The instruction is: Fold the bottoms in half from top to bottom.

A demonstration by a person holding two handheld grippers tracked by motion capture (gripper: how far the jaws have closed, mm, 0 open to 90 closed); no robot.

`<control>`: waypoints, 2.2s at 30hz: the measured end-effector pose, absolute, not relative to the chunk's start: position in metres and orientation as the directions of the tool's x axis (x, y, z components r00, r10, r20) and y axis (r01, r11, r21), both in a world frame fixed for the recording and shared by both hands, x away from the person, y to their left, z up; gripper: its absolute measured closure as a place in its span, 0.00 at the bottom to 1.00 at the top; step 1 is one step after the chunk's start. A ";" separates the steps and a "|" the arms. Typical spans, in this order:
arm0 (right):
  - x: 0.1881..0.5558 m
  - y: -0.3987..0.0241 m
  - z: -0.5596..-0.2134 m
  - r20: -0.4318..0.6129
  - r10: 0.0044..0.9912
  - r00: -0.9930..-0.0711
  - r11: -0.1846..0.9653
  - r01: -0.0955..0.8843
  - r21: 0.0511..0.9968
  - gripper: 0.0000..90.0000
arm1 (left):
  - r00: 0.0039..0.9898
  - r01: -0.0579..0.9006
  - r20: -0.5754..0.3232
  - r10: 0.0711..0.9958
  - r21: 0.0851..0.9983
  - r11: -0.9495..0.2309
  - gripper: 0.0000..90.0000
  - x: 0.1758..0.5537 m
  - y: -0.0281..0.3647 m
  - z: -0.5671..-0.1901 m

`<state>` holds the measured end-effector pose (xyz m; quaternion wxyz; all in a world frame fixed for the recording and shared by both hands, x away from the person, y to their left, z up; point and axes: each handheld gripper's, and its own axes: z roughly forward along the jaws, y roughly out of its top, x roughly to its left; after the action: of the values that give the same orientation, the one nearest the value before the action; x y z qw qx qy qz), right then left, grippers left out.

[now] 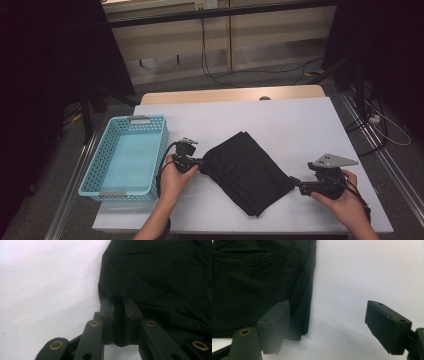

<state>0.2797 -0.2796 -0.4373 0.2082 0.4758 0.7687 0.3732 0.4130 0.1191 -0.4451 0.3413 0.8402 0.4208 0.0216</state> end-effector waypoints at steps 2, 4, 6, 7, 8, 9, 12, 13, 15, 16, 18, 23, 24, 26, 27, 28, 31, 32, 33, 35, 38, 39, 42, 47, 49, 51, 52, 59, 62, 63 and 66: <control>0.280 -0.279 -0.437 0.035 0.886 -0.462 0.270 0.576 0.772 0.22 | 0.645 0.697 -0.261 0.719 0.587 -0.412 0.90 0.416 0.120 -0.444; 0.279 -0.279 -0.437 0.035 0.885 -0.463 0.270 0.575 0.772 0.22 | 0.640 0.702 -0.272 0.719 0.587 -0.403 0.91 0.419 0.122 -0.443; 0.279 -0.279 -0.437 0.034 0.885 -0.464 0.271 0.574 0.772 0.22 | 0.641 0.701 -0.271 0.718 0.588 -0.404 0.91 0.422 0.124 -0.442; 0.279 -0.280 -0.437 0.036 0.886 -0.461 0.268 0.575 0.773 0.22 | 0.636 0.702 -0.273 0.722 0.592 -0.395 0.91 0.423 0.125 -0.442; 0.279 -0.280 -0.437 0.038 0.888 -0.458 0.263 0.576 0.774 0.22 | 0.639 0.700 -0.270 0.720 0.591 -0.400 0.91 0.425 0.126 -0.441; 0.279 -0.280 -0.437 0.040 0.888 -0.458 0.262 0.575 0.775 0.22 | 0.634 0.704 -0.278 0.721 0.594 -0.390 0.91 0.427 0.126 -0.440; 0.278 -0.280 -0.438 0.043 0.887 -0.459 0.260 0.574 0.776 0.22 | 0.633 0.705 -0.277 0.723 0.591 -0.391 0.91 0.434 0.128 -0.439; 0.278 -0.280 -0.438 0.043 0.887 -0.460 0.260 0.573 0.777 0.22 | 0.630 0.706 -0.279 0.724 0.594 -0.385 0.91 0.436 0.128 -0.438; 0.278 -0.278 -0.439 0.044 0.885 -0.463 0.261 0.572 0.777 0.21 | 0.624 0.711 -0.290 0.726 0.597 -0.373 0.91 0.442 0.128 -0.436; 0.279 -0.278 -0.439 0.043 0.885 -0.464 0.262 0.572 0.778 0.21 | 0.624 0.710 -0.287 0.727 0.597 -0.374 0.92 0.445 0.128 -0.435; 0.279 -0.275 -0.439 0.045 0.882 -0.469 0.264 0.572 0.776 0.21 | 0.626 0.711 -0.279 0.728 0.588 -0.386 0.92 0.450 0.126 -0.432; 0.280 -0.271 -0.440 0.047 0.875 -0.481 0.271 0.569 0.777 0.21 | 0.621 0.715 -0.260 0.740 0.573 -0.399 0.92 0.464 0.122 -0.429; 0.280 -0.271 -0.440 0.046 0.875 -0.482 0.272 0.568 0.777 0.21 | 0.615 0.720 -0.260 0.744 0.571 -0.395 0.92 0.467 0.121 -0.429; 0.279 -0.271 -0.440 0.048 0.874 -0.483 0.271 0.568 0.777 0.21 | 0.616 0.717 -0.250 0.747 0.572 -0.399 0.92 0.472 0.120 -0.428; 0.279 -0.271 -0.440 0.048 0.874 -0.483 0.270 0.566 0.779 0.21 | 0.616 0.717 -0.250 0.748 0.570 -0.400 0.93 0.474 0.120 -0.428; 0.279 -0.271 -0.440 0.049 0.874 -0.483 0.269 0.567 0.779 0.21 | 0.618 0.714 -0.249 0.746 0.574 -0.400 0.93 0.477 0.119 -0.428; 0.280 -0.271 -0.440 0.054 0.874 -0.483 0.268 0.570 0.777 0.21 | 0.609 0.717 -0.258 0.750 0.583 -0.382 0.95 0.483 0.118 -0.427; 0.280 -0.271 -0.441 0.055 0.873 -0.484 0.267 0.570 0.777 0.21 | 0.608 0.717 -0.254 0.752 0.582 -0.383 0.95 0.485 0.117 -0.427; 0.280 -0.270 -0.441 0.058 0.874 -0.483 0.264 0.571 0.777 0.21 | 0.605 0.718 -0.252 0.756 0.583 -0.381 0.95 0.487 0.117 -0.428; 0.281 -0.268 -0.441 0.065 0.871 -0.486 0.260 0.571 0.778 0.21 | 0.603 0.721 -0.247 0.758 0.577 -0.385 0.95 0.491 0.115 -0.430; 0.282 -0.264 -0.441 0.063 0.870 -0.489 0.264 0.569 0.779 0.21 | 0.597 0.722 -0.243 0.765 0.580 -0.379 0.96 0.493 0.114 -0.430; 0.282 -0.262 -0.440 0.063 0.870 -0.489 0.263 0.568 0.780 0.21 | 0.595 0.721 -0.239 0.767 0.581 -0.378 0.96 0.494 0.114 -0.431; 0.284 -0.255 -0.440 0.072 0.865 -0.497 0.257 0.561 0.787 0.19 | 0.599 0.706 -0.214 0.771 0.594 -0.384 0.91 0.492 0.114 -0.431; 0.287 -0.237 -0.439 0.079 0.854 -0.514 0.257 0.549 0.795 0.19 | 0.579 0.702 -0.193 0.792 0.612 -0.365 0.47 0.485 0.121 -0.426; 0.289 -0.230 -0.439 0.069 0.846 -0.528 0.274 0.542 0.795 0.18 | 0.589 0.692 -0.181 0.788 0.616 -0.376 0.41 0.481 0.122 -0.423; 0.292 -0.223 -0.439 0.066 0.846 -0.530 0.277 0.543 0.793 0.18 | 0.595 0.680 -0.156 0.788 0.621 -0.391 0.32 0.476 0.122 -0.422; 0.294 -0.220 -0.439 0.066 0.845 -0.531 0.279 0.542 0.793 0.18 | 0.603 0.670 -0.143 0.785 0.625 -0.401 0.28 0.474 0.122 -0.422; 0.304 -0.202 -0.445 0.056 0.851 -0.522 0.288 0.555 0.780 0.18 | 0.599 0.673 -0.146 0.787 0.624 -0.397 0.19 0.460 0.130 -0.423; 0.309 -0.198 -0.448 0.058 0.855 -0.515 0.284 0.559 0.779 0.19 | 0.603 0.667 -0.141 0.785 0.630 -0.399 0.17 0.454 0.134 -0.422; 0.310 -0.197 -0.448 0.056 0.856 -0.513 0.285 0.560 0.778 0.20 | 0.601 0.665 -0.138 0.787 0.633 -0.397 0.17 0.453 0.135 -0.422; 0.313 -0.194 -0.452 0.046 0.865 -0.501 0.293 0.577 0.763 0.22 | 0.604 0.666 -0.141 0.785 0.631 -0.399 0.16 0.448 0.137 -0.423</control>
<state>0.3125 -0.1943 -0.4525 0.1920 0.4614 0.7809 0.3748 0.4480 0.1373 -0.4228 0.3323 0.8315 0.4361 0.0896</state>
